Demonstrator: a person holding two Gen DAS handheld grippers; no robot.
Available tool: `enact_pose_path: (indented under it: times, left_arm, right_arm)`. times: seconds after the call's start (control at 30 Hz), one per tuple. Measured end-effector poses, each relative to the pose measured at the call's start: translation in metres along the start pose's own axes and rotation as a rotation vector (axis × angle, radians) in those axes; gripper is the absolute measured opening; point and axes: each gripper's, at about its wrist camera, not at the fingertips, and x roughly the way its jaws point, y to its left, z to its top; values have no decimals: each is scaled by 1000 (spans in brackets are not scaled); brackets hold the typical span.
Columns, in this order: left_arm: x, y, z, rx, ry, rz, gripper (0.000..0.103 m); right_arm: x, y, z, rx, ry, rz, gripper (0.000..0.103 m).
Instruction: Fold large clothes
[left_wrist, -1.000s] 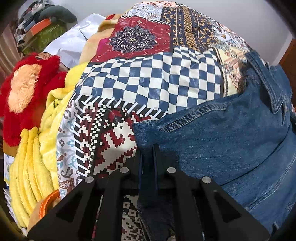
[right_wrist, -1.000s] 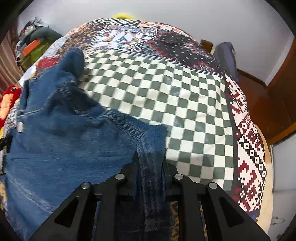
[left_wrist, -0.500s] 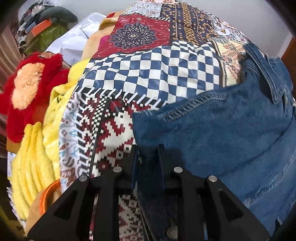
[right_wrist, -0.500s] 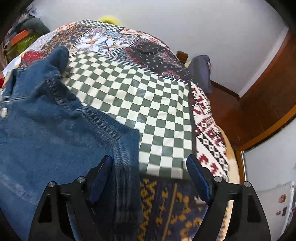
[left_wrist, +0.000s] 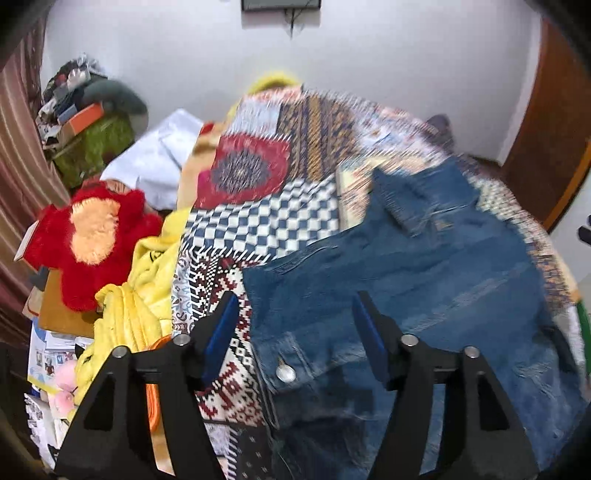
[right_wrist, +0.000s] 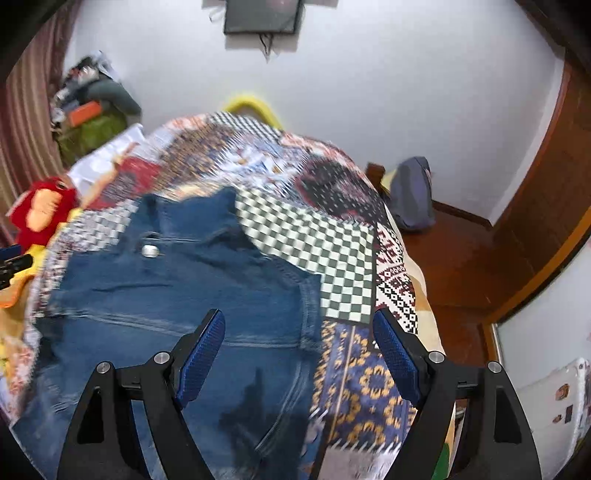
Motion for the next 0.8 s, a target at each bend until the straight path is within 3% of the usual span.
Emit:
enact_pose_path:
  times: [0.13,0.2,0.3,0.5,0.7,0.8]
  left_arm:
    - [-38,-3,-14,-10,-54,-37,77]
    - [-54,-5,-27,-13,-65,-43,83]
    - [-67,-7,-48,-12,-65,-47,88]
    - [-75,-10,-109,-29,30,-73,90]
    - [-70,-2,-160,-145,120,-141,90]
    - [-67,3,-182,-187,160,-140,90]
  right_arm:
    - [-40,13,-12,-1,-24,36,86]
    - [-56,18,-22,5,-21,53,96]
    - [-73,23,-43,22,-10,94,96]
    - [-90,22,-97,86,63,157,96]
    - [-92,10,-157,169,155,160,96]
    - [-90,1,-183,221,196,159,96]
